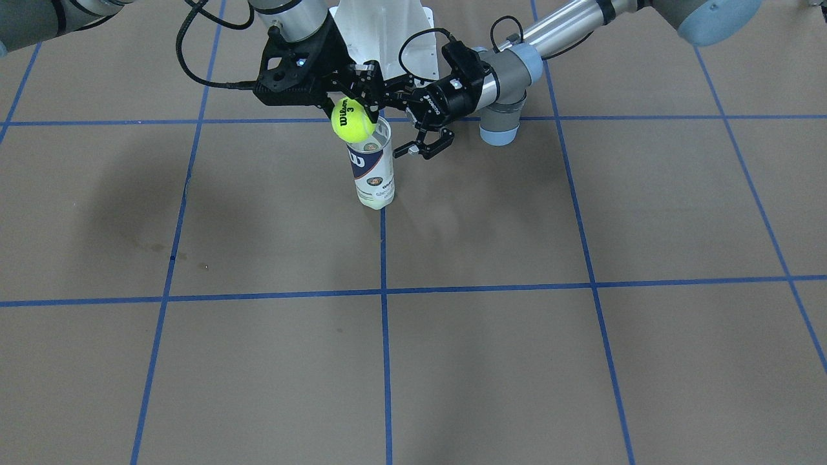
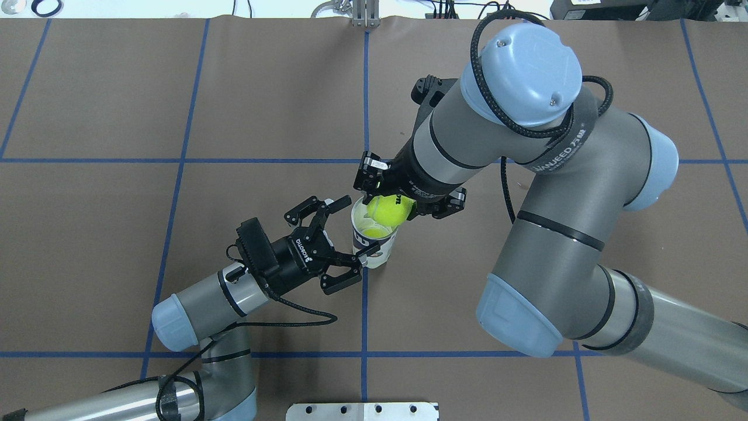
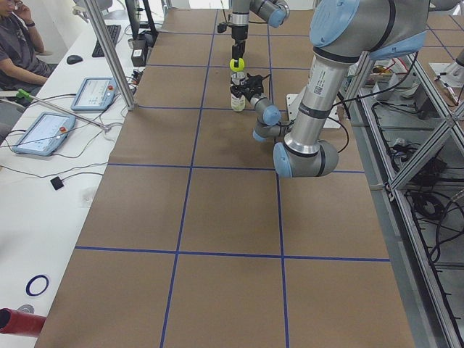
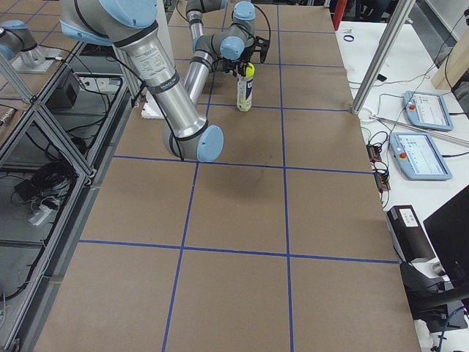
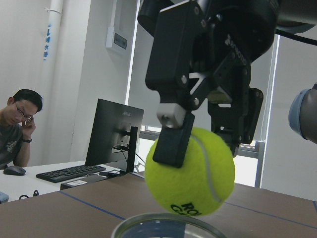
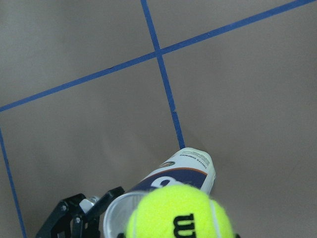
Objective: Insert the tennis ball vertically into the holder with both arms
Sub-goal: 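Open the right gripper to drop the ball into the can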
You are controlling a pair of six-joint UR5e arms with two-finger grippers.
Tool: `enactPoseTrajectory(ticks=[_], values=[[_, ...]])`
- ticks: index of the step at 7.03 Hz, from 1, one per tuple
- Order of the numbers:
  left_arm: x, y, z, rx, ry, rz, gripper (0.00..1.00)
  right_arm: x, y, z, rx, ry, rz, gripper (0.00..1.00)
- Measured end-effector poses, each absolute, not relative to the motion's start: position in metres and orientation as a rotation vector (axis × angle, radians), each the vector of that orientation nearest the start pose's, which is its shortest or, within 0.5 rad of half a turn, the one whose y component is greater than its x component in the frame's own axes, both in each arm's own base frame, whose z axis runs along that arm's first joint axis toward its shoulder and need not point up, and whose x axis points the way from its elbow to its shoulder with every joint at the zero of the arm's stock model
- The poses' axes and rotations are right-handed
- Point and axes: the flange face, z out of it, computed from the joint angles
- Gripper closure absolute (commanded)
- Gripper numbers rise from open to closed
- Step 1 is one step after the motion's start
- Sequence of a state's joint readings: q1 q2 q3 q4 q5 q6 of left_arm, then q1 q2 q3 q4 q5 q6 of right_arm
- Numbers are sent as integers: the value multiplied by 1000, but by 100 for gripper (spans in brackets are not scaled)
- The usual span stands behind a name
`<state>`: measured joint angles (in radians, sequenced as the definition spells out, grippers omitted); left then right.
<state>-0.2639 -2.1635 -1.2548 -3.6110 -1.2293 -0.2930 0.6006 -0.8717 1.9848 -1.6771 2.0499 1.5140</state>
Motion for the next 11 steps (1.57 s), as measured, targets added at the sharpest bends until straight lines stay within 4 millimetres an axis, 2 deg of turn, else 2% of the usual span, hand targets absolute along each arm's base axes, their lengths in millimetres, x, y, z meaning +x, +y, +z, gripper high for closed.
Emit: enactPoseTrajectory(ticks=[3,6,7,8,9,10,11], values=[[551,-321,271,1698,1504,140,0,-426,-394,98,-97,-1077,244,100],[551,-321,271,1698,1504,141,0,-441,-391,93,-101,-1071,231,100],[551,-321,271,1697,1504,141,0,-443,-392,92,-101,-1070,230,88],[551,-321,271,1697,1504,142,0,-444,-392,92,-101,-1069,229,33],[551,-321,271,1698,1504,141,0,-445,-393,93,-101,-1066,228,15],[551,-321,272,1697,1503,142,0,-447,-394,95,-100,-1061,225,3],[551,-321,272,1697,1503,142,0,-448,-395,96,-100,-1058,224,2]])
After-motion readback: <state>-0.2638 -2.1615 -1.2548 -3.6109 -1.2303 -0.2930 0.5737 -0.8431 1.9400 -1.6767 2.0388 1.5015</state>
